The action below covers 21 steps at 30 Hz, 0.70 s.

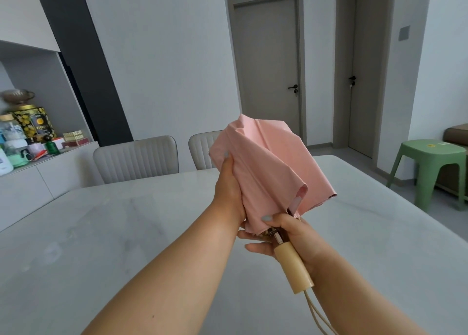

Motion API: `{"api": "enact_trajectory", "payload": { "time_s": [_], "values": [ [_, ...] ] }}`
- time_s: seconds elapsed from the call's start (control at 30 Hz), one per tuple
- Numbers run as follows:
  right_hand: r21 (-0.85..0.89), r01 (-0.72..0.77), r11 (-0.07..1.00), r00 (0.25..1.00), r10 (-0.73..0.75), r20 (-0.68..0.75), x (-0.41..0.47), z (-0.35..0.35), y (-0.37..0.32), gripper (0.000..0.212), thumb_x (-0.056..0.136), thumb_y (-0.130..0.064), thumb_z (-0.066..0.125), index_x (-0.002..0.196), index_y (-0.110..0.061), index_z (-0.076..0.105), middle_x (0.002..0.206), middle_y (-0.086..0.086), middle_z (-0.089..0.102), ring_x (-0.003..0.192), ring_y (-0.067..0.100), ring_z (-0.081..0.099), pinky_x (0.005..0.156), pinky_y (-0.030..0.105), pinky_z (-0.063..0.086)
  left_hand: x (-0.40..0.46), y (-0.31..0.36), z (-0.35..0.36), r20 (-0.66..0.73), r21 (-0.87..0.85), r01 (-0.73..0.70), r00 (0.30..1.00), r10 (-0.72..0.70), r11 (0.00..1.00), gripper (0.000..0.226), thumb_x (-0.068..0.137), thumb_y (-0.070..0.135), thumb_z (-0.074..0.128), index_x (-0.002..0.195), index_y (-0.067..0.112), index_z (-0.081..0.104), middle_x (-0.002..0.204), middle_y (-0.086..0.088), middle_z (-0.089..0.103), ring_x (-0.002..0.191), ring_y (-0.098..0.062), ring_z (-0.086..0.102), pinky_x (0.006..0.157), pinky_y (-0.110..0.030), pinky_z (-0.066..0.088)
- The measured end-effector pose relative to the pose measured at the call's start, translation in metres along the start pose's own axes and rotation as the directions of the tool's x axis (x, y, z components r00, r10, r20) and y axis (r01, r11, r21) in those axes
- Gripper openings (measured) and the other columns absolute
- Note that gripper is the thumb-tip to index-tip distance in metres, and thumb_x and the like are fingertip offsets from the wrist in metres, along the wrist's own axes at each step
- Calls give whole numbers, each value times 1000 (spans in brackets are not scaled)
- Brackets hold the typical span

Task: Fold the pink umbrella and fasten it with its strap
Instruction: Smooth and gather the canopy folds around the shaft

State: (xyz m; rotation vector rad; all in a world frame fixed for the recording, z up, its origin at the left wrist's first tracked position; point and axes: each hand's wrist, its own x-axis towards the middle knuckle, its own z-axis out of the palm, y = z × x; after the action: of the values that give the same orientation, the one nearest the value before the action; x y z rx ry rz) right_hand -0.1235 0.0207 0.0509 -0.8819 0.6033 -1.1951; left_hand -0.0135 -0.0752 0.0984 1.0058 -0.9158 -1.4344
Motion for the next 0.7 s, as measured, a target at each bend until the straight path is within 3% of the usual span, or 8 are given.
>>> {"api": "enact_trajectory", "payload": {
  "time_s": [0.1, 0.2, 0.33, 0.43, 0.5, 0.6, 0.63, 0.7],
  "values": [
    [-28, -14, 1000, 1000, 13, -26, -1, -2, -1, 50, 70, -9, 64, 116, 9, 56, 93, 26, 70, 83, 36, 72, 49, 31, 56, 0, -1, -2, 28, -19, -12, 1000, 13, 1000, 71, 82, 74, 42, 124, 21, 61, 112, -14, 72, 107, -36, 66, 97, -57, 49],
    [-42, -17, 999, 1000, 16, -20, -2, 0, -3, 42, 78, -3, 61, 117, 10, 51, 74, 22, 65, 51, 23, 63, 35, 23, 43, 2, -3, -5, 24, -17, -2, 1000, 3, 1000, 68, 86, 72, 39, 124, 20, 61, 113, -14, 72, 107, -35, 66, 98, -54, 49],
    [0, -3, 1000, 1000, 3, -25, 1, 1, 1, 28, 80, 1, 59, 106, -2, 47, 60, 15, 52, 36, 16, 48, 33, 20, 36, 0, 0, -9, 21, 48, 8, 1000, -9, 999, 72, 84, 73, 40, 128, 19, 57, 116, -11, 70, 107, -30, 66, 96, -49, 51],
    [-33, 31, 999, 997, -33, -65, 4, -1, 4, 35, 70, -3, 63, 102, -1, 49, 73, 19, 49, 43, 20, 48, 36, 23, 37, -1, 18, -11, -261, 281, -5, 962, 82, 960, 80, 77, 63, 53, 137, 12, 41, 129, -10, 57, 113, -34, 59, 98, -48, 49],
    [-77, 34, 996, 995, -41, -86, 4, -2, 4, 37, 67, -5, 64, 101, -1, 51, 76, 20, 49, 45, 21, 49, 37, 24, 38, 1, 43, -11, -382, 524, -117, 853, 356, 844, 67, 85, 46, 51, 137, 6, 42, 136, -16, 51, 120, -38, 53, 99, -50, 46],
    [-142, 30, 989, 996, -41, -82, 3, -5, 3, 38, 67, -7, 65, 101, 0, 52, 74, 19, 50, 47, 21, 49, 39, 25, 39, 1, 88, -4, -121, 771, -366, 720, 684, 522, 44, 91, 37, 43, 91, -4, 61, 97, -24, 62, 92, -43, 57, 73, -44, 47],
    [-161, 25, 987, 996, -38, -76, 3, -5, 4, 37, 67, -8, 65, 101, 0, 52, 71, 19, 50, 47, 21, 48, 39, 26, 39, -3, 101, 0, -14, 809, -404, 711, 703, 426, 43, 95, 35, 41, 76, 0, 57, 82, -19, 58, 82, -38, 52, 65, -39, 40],
    [-197, 11, 980, 997, -25, -70, 3, -6, 5, 38, 67, -9, 67, 100, -2, 51, 65, 17, 50, 46, 23, 46, 40, 26, 39, -8, 122, 8, 154, 860, -413, 769, 620, 298, 49, 100, 38, 34, 77, 5, 62, 84, -8, 58, 87, -29, 51, 71, -34, 36]
  ]
}}
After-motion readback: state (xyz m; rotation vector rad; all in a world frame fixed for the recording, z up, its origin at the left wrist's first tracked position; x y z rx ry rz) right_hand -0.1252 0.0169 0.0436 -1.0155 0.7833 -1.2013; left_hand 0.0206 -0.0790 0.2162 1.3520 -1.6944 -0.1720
